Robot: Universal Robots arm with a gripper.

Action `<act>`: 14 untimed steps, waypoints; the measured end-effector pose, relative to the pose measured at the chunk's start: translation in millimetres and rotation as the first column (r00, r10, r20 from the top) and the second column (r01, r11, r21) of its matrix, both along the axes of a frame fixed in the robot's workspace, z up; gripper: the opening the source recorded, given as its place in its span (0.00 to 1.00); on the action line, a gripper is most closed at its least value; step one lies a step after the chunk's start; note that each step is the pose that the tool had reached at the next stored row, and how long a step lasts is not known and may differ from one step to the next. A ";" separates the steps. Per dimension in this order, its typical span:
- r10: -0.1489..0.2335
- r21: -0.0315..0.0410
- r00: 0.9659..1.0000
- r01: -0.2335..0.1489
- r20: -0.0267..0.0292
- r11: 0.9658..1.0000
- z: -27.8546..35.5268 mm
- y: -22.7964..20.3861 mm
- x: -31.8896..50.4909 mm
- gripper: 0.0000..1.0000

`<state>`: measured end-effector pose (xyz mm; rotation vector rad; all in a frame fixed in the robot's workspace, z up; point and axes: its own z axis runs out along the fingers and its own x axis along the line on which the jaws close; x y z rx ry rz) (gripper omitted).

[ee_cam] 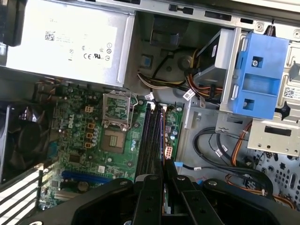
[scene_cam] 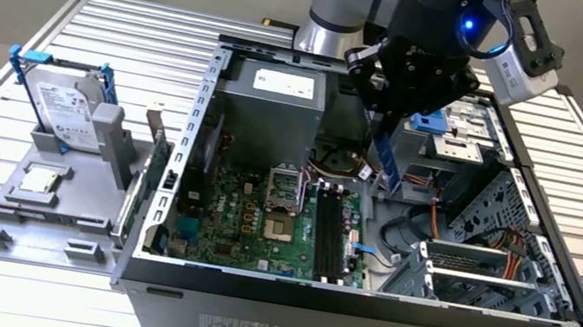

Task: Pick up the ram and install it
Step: 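Insert the ram into the slot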

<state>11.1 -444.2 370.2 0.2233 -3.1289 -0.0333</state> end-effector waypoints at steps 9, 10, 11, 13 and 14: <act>0.000 0.000 1.000 0.000 0.000 1.000 -6.1 0.0 0.0 0.00; 0.000 0.000 1.000 0.000 0.000 1.000 -6.7 0.0 0.0 0.00; 0.000 0.000 1.000 0.000 0.000 1.000 -7.3 0.0 0.0 0.00; 0.000 0.000 1.000 0.000 0.000 1.000 -8.6 0.0 0.0 0.00; 0.000 0.000 1.000 0.000 0.000 1.000 -9.2 0.0 0.0 0.00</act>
